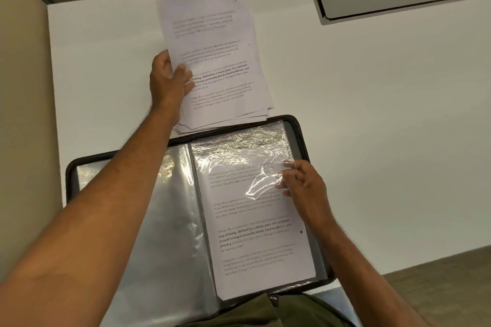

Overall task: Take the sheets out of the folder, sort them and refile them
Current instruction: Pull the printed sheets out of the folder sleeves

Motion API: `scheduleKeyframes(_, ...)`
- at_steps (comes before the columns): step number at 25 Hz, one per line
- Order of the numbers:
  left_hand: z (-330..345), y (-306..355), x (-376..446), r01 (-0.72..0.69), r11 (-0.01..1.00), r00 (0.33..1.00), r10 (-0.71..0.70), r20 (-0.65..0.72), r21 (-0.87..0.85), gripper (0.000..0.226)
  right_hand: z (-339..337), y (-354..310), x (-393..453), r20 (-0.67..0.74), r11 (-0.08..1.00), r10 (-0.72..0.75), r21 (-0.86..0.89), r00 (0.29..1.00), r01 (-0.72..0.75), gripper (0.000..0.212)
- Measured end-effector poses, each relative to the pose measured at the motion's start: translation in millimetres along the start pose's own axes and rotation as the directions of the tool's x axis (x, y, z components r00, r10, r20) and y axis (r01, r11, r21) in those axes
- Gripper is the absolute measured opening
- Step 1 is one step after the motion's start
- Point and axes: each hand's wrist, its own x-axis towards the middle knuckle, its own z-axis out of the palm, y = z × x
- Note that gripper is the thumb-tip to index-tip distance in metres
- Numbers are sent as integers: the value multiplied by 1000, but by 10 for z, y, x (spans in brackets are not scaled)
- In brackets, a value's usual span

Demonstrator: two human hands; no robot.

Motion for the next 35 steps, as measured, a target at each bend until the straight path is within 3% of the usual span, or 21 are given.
scheduleKeyframes(3,-49,-70,-70,-43,999,999,43,-9,-10,54,9,-9,-7,-10,1000,-7,-17,1000,7,17)
scheduleKeyframes(6,-184,-176,-221,-116,979,992,123,-29,167,39,21,-13,-13,-17,1000,-14,-21,1000,14,18)
scheduleKeyframes(10,-356,-409,-851,-320,823,946,306,109,469,26,13,-45,-45,22,1000,14,23,1000,-14,19)
scheduleKeyframes(13,-537,-663,-1408,-397,661,915,333,225,637,26,-18,-124,-131,63,998,42,52,997,-45,21)
scheduleKeyframes(17,-758,-980,-1991,-375,529,922,301,245,761,26,-107,-171,-232,225,986,141,57,964,-157,23)
scheduleKeyframes(20,-887,-1098,-2298,-363,499,929,258,265,787,25,-175,-241,-389,395,962,268,-63,879,-265,30)
scheduleKeyframes(24,-978,-1106,-2504,-315,579,948,156,277,752,25,-216,-363,-641,539,952,301,-119,787,-282,37)
scheduleKeyframes(28,-1091,-943,-2621,-110,848,976,-6,216,518,22,-85,-552,-845,649,982,187,-119,738,-144,38)
scheduleKeyframes(30,-1168,-861,-2694,32,925,972,-117,205,379,18,50,-630,-927,707,992,119,-55,697,-112,38)
scheduleKeyframes(35,-1404,-722,-2813,280,947,948,-299,111,161,30,570,-690,-1122,800,1000,20,-6,600,-25,38)
